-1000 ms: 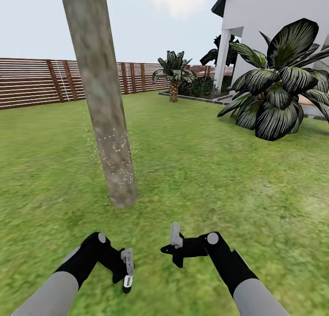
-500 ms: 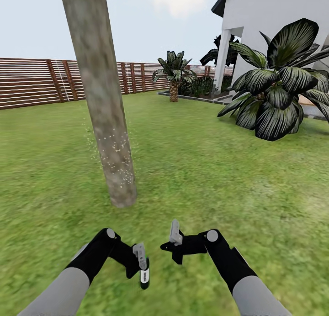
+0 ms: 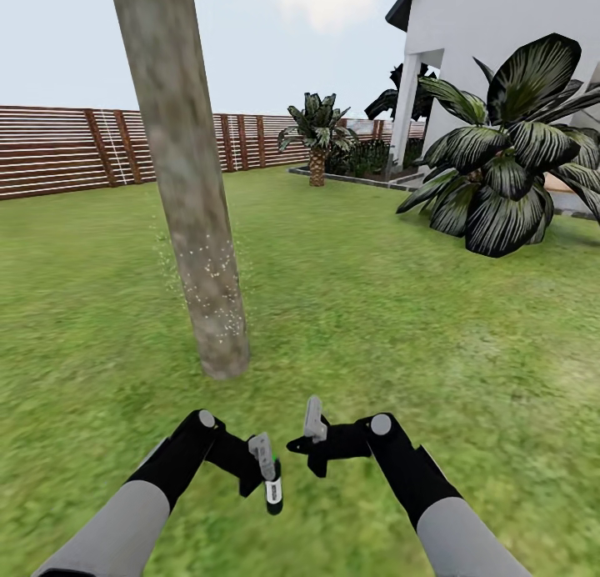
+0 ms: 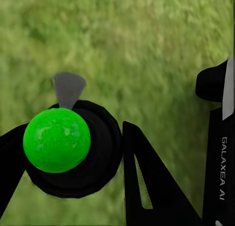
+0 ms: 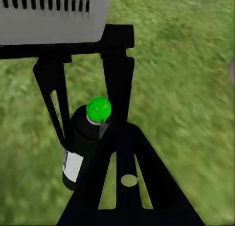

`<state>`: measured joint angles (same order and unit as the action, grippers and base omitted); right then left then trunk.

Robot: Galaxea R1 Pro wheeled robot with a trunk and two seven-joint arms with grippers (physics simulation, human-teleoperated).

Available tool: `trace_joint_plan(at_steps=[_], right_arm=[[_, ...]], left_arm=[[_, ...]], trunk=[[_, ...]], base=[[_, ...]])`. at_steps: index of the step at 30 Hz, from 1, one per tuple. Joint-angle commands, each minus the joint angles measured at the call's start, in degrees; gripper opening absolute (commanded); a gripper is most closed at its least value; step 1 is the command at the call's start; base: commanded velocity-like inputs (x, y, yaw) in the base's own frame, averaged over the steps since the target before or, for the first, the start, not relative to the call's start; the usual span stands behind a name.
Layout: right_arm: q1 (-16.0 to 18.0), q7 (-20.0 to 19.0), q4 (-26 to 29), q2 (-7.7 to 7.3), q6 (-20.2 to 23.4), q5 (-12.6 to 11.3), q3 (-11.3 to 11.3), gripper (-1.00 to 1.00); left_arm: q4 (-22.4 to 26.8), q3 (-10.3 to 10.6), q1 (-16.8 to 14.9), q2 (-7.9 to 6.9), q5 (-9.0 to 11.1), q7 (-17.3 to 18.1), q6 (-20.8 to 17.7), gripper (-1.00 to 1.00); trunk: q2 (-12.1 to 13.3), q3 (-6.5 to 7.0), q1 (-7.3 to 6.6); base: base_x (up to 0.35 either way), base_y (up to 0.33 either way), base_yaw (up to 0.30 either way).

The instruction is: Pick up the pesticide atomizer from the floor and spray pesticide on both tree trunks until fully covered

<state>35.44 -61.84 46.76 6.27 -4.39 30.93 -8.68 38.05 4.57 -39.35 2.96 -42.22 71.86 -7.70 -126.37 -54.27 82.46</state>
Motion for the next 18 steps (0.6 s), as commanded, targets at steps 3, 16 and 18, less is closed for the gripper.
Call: trace_joint_plan(at_steps=[3,16,18], right_arm=[[0.1,-1.2,0.1,0.02,0.3,0.5,0.1,-1.0],[0.1,-1.5,0.2,-0.03,0.3,0.5,0.2,-1.0],[0.1,-1.5,0.2,-0.03,0.3,0.5,0.2,-1.0]], left_arm=[[0.1,0.1,0.0,-0.22,1.7,0.4,-0.5,-1.0],[0.0,-1.0,0.0,-0.22,4.9,1.3,-0.2,-1.0],[-0.2,-1.0,0.0,-0.11,5.0,1.3,-0.2,-1.0]], trunk=[[0.0,-0.05,-0.01],[0.0,-0.05,-0.01],[0.0,-0.05,-0.01]], base=[[0.0,0.0,0.0],[0.0,0.0,0.0],[0.0,0.0,0.0]])
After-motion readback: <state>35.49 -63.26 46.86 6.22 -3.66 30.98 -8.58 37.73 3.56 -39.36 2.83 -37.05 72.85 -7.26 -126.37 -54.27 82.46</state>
